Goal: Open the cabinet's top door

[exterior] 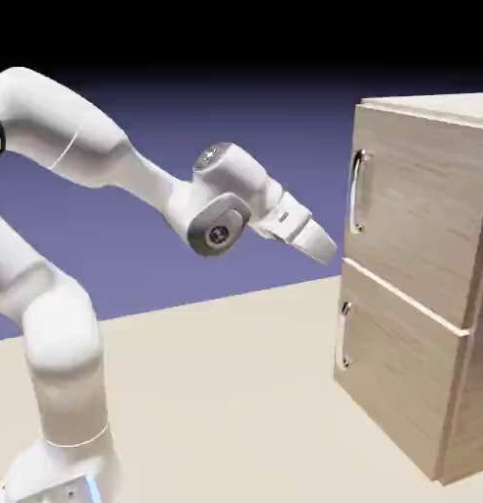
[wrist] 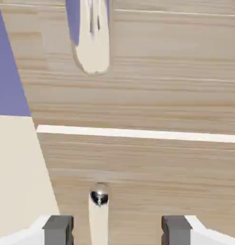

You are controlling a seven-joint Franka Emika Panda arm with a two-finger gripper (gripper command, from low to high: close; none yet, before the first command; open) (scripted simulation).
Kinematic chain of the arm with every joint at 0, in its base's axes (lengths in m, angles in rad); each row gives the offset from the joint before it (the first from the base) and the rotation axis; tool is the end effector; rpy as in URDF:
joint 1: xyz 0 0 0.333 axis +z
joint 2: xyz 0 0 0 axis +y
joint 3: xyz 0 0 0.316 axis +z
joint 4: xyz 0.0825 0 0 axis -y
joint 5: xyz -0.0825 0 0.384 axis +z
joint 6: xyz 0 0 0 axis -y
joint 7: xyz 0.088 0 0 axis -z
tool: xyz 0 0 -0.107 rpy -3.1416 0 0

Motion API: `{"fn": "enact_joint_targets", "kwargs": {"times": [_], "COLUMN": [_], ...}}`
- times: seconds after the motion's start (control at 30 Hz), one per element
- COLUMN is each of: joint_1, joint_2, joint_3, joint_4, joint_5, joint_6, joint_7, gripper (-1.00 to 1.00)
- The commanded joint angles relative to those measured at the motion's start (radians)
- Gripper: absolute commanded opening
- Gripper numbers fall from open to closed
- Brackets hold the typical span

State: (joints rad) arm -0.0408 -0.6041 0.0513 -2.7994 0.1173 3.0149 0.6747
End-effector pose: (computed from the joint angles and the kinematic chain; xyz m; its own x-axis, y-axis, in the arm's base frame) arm 0.3862 -0.0040 0.4732 0.4884 -0.6953 0.5273 -0.4766 -0.7187 -0.5062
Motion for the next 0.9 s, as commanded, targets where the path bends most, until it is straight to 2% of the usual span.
{"fn": "enact_joint_targets", "kwargs": {"times": [0.0, 0.87], "joint_1": [-0.020, -0.529], "joint_2": [-0.013, -0.341], "joint_3": [0.019, 0.514], "joint_4": [0.004, 0.106], "joint_5": [0.044, 1.174], "joint_6": [-0.008, -0.221], "joint_7": [-0.025, -0.664], "gripper": [0.00, 0.00]}}
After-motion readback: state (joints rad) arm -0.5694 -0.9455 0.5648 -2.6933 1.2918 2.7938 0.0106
